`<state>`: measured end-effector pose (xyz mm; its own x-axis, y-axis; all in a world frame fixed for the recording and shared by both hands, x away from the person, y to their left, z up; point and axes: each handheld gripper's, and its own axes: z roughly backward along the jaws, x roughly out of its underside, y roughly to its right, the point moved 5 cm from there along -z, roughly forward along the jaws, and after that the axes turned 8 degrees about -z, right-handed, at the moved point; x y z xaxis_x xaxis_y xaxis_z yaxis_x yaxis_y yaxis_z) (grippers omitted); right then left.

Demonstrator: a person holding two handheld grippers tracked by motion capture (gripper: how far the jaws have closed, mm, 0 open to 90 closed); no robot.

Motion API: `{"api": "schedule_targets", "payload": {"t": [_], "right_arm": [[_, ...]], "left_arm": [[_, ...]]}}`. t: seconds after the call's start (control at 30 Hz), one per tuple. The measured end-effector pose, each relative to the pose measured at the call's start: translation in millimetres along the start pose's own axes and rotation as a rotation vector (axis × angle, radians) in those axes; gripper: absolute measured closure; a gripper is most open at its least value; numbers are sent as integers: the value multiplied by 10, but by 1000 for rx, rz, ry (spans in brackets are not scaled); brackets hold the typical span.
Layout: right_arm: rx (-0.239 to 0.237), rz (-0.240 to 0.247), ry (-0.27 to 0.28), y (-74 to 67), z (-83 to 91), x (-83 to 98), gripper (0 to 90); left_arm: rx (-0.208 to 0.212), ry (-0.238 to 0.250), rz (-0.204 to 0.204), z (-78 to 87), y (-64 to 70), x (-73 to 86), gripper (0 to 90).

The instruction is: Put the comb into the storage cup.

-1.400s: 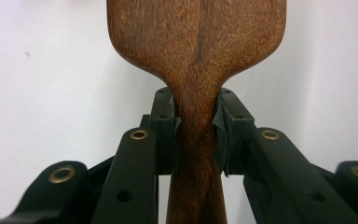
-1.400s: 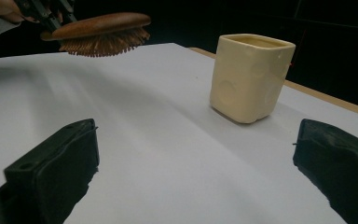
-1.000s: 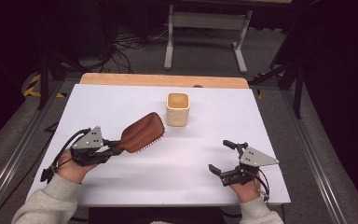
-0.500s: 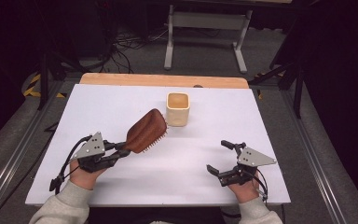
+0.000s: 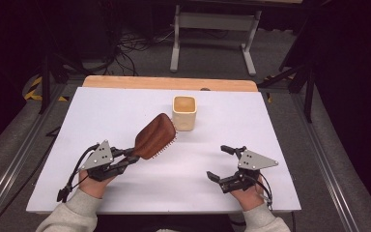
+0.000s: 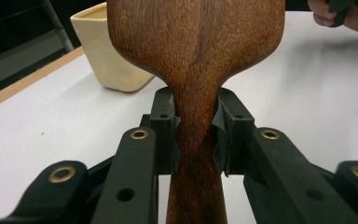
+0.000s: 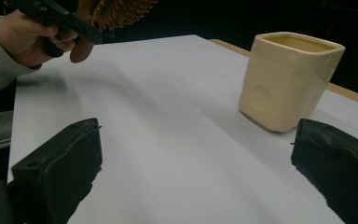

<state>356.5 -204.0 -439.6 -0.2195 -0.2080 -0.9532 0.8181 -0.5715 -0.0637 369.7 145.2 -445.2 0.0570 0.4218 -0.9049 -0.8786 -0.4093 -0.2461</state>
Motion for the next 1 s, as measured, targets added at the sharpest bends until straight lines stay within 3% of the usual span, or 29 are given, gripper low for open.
{"api": "schedule_targets", "payload": {"t": [0.47, 0.73, 1.0], "right_arm": [[-45, -6, -38, -89, -210, -378, 28], [-71, 35, -71, -175, -421, -625, 22], [-123, 27, -91, -284, -657, -830, 20]], "left_arm": [[3, 6, 15, 37, -20, -4, 727], [3, 4, 18, 41, -22, -3, 727], [0, 3, 15, 43, -20, -5, 727]]}}
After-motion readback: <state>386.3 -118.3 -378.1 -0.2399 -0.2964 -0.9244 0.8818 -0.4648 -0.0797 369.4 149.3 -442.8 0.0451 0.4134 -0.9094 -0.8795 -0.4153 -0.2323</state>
